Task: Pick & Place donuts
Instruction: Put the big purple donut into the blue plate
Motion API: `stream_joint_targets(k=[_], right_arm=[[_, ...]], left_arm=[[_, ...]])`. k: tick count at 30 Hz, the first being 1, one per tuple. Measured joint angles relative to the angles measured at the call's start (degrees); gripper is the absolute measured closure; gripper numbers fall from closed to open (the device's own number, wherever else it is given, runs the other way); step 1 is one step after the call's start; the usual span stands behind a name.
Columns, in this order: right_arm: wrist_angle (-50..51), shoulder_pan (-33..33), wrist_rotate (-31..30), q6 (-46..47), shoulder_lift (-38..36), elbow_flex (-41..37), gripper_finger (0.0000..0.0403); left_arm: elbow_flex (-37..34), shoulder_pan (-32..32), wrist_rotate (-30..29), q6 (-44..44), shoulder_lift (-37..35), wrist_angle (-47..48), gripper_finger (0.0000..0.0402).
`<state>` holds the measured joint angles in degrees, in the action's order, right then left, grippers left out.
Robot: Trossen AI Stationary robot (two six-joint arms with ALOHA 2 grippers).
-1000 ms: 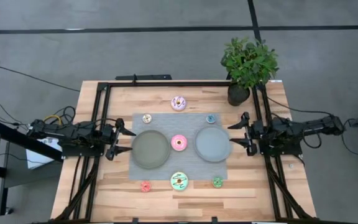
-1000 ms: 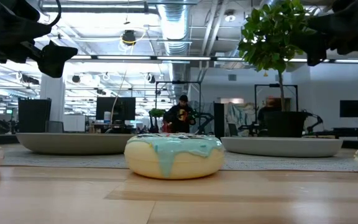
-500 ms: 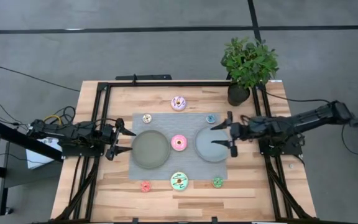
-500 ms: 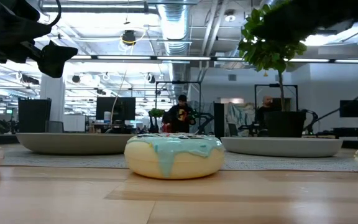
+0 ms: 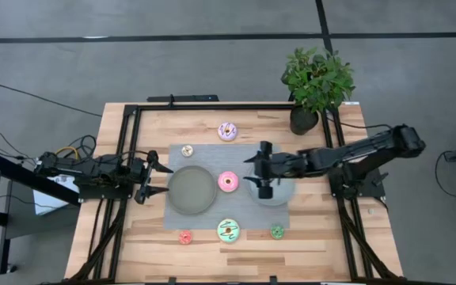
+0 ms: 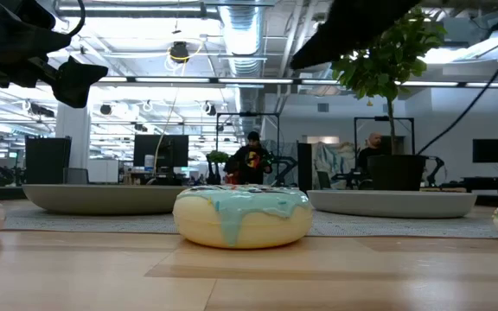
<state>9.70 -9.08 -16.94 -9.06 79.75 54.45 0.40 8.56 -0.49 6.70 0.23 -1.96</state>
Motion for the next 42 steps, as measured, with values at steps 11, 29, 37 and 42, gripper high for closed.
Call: stream_joint_targets(k=[11, 29, 37, 42], right_arm=[[6.18, 3.28, -6.08, -0.45, 13.14, 13.08, 0.0163], [14.31, 10.46, -9.15, -0.47, 27.16, 24.14, 0.0163], [18.49, 13.6, -8.75, -0.5, 32.37, 29.5, 0.0163], [21.33, 14.14, -8.73, -1.07, 35.22, 33.41, 0.0163]], left_arm=[[-0.01, 0.0, 0.09, 0.7, 0.0, 0.0, 0.0097], [0.0, 0.0, 0.09, 1.29, 0.02, 0.0, 0.0097], [0.0, -0.01, 0.09, 1.29, 0.02, 0.0, 0.0097], [0.0, -0.02, 0.09, 1.29, 0.02, 0.0, 0.0097]])
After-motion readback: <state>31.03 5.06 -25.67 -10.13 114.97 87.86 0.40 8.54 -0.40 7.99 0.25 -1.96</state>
